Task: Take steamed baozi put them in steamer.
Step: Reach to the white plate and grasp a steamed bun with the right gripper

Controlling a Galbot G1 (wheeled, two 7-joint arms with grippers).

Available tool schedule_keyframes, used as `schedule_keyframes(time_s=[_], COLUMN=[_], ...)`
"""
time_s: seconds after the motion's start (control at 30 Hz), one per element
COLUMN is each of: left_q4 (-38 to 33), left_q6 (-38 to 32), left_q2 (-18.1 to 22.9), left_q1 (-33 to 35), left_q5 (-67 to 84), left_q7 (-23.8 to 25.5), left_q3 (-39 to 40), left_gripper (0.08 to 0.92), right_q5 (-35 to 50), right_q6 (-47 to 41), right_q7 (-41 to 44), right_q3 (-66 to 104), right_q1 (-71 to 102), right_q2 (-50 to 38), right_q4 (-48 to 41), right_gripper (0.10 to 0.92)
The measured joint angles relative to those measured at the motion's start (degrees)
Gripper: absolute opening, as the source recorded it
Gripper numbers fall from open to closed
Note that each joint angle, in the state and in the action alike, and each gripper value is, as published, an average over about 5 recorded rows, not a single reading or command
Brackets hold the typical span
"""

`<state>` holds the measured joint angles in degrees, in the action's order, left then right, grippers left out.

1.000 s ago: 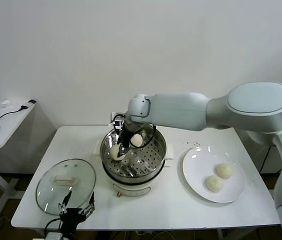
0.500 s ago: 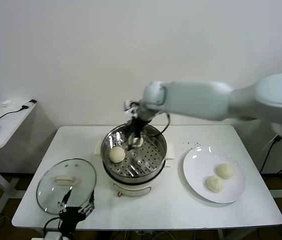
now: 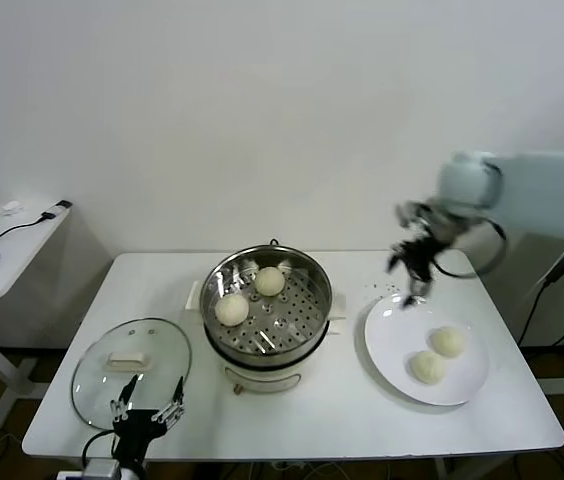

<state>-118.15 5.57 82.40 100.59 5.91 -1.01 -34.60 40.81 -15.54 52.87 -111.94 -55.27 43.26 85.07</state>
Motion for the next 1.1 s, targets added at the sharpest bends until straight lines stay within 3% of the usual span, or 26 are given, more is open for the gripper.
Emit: schedule_keyframes(time_s=[0.3, 0.8, 0.9, 1.1], left_q4=[0.43, 0.73, 0.7, 0.36], left_q6=[0.06, -0.06, -0.11, -0.25], left_q2=[0.88, 0.87, 0.87, 0.88], left_q1=[0.23, 0.4, 0.48, 0.87], left_q5=[-0.63, -0.92, -0.99, -1.11], left_q7=[-0.01, -0.1, -0.13, -0.23], left_q3=[0.29, 0.31, 0.46, 0.59], left_gripper=[0.823, 0.823, 0.823, 0.823], right_q5=[-8.07, -13.69, -14.49, -15.45], right_q6=[-2.08, -4.11, -4.35, -4.6], right_q7=[-3.45, -6.69, -7.05, -7.31], right_q3=[6.49, 15.81, 16.65, 17.82], right_q1=[13.71, 27.97, 29.19, 30.48], right_q2=[-4.95, -4.73, -4.77, -5.25], right_q4=[-2.1, -6.91, -7.21, -7.12], right_gripper=[0.823, 0.822, 0.797, 0.662])
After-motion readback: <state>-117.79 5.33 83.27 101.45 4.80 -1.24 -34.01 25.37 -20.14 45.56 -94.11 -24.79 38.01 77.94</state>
